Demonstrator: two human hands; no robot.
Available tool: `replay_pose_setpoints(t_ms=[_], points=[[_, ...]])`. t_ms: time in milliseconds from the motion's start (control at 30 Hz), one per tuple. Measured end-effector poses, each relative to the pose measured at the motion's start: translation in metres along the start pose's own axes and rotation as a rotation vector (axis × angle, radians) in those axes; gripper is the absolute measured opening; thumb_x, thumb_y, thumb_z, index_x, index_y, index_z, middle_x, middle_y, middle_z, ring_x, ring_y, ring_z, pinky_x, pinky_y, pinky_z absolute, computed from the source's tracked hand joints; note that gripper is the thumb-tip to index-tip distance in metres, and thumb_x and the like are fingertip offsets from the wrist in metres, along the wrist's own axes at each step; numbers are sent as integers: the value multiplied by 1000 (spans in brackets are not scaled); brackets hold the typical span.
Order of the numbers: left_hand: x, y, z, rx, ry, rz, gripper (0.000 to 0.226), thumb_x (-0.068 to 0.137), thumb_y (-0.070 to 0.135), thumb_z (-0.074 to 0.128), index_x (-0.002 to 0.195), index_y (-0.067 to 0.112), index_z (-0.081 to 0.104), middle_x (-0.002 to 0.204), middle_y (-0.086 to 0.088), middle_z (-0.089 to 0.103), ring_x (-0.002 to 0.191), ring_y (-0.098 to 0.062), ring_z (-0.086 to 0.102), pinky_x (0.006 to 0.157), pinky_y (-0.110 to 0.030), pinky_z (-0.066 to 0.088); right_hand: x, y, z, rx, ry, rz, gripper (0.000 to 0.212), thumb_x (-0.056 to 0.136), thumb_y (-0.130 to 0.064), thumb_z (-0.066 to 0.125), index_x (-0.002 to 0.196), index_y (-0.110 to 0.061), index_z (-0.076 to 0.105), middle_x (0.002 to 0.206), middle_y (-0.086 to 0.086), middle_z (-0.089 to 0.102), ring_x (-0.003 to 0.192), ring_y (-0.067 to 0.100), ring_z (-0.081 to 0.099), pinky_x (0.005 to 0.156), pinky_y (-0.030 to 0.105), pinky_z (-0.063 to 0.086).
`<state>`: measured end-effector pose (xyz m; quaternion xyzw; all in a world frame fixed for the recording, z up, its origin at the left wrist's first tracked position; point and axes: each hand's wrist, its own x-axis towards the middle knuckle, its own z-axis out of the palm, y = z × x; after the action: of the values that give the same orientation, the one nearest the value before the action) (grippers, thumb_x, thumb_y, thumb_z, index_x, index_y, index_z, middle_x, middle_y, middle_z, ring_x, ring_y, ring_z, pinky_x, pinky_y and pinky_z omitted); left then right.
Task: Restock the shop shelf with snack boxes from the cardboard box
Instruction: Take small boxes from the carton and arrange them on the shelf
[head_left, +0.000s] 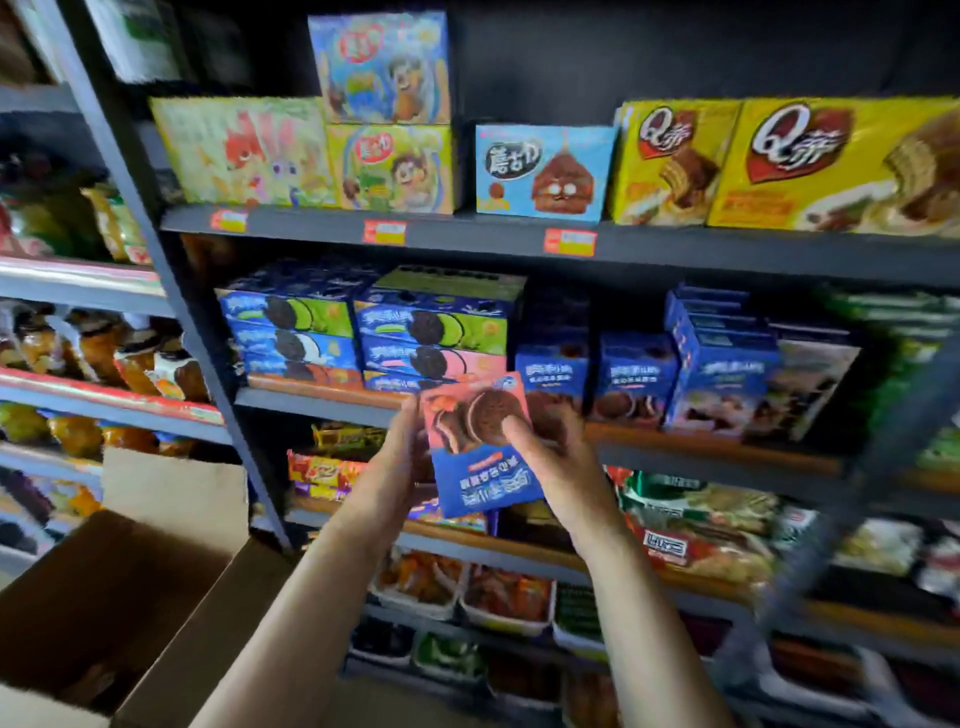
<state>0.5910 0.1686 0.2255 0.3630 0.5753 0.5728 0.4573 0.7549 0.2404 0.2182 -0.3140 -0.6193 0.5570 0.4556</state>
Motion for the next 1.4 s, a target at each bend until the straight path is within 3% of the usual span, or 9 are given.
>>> replay_pose_setpoints(t_ms=[133,300,367,600,867,1000,1100,1200,1400], points=[[6,-17,12,-62,-90,96,85,69,56,75,143,28,44,120,-3,71,106,-23,70,81,-39,56,-7,6,-16,46,21,108,38,80,-51,74,96,-20,58,88,-2,65,76,5,64,67,18,45],[8,-26,34,-260,14,102,55,85,42,72,133,29,48,123,-4,69,105,-19,69,82,-43,58,-16,18,-29,98,11,274,54,77,-58,75,115,-26,55,110,-2,68,97,10,69,89,42,57],[10,-32,40,-302,11,81,58,85,38,74,134,25,46,124,-6,68,110,-20,67,88,-48,57,-20,20,-24,121,-18,325,70,70,-54,81,126,-25,51,111,3,70,95,14,72,82,41,60],[13,-33,38,-170,19,18,64,72,44,74,125,17,50,123,-15,63,97,-20,70,90,-44,56,-25,10,-49,3,129,131,46,71,-49,78,110,-35,61,102,-10,71,95,9,70,82,31,52],[24,-20,29,109,-469,131,78,74,32,78,144,21,45,135,-7,62,124,-26,59,104,-43,48,-14,-5,-68,-55,-17,77,53,74,-39,79,123,-29,63,117,-5,69,104,14,69,87,34,58],[35,-19,32,138,-441,110,75,69,44,83,135,23,56,126,-7,67,118,-25,64,104,-46,49,-8,-5,-61,-64,52,101,51,74,-48,80,120,-32,63,112,-12,66,102,10,69,85,34,58],[49,-17,29,103,-402,138,84,62,43,87,136,20,54,122,-8,69,114,-26,66,96,-41,55,-1,-6,-62,-168,56,76,50,76,-50,78,120,-36,61,118,-9,64,107,8,66,90,35,57],[61,-7,27,130,-481,235,81,64,24,87,135,25,49,121,-5,66,108,-22,67,87,-33,56,5,-24,-67,-423,-27,46,47,77,-46,77,119,-35,59,121,-13,61,107,-4,60,88,17,50],[92,14,37,237,-613,360,86,59,33,88,134,37,47,122,-20,57,106,-42,56,90,-53,50,27,-66,-62,-779,-108,190,75,61,-55,88,125,-49,47,127,-24,53,113,-4,53,92,26,47]])
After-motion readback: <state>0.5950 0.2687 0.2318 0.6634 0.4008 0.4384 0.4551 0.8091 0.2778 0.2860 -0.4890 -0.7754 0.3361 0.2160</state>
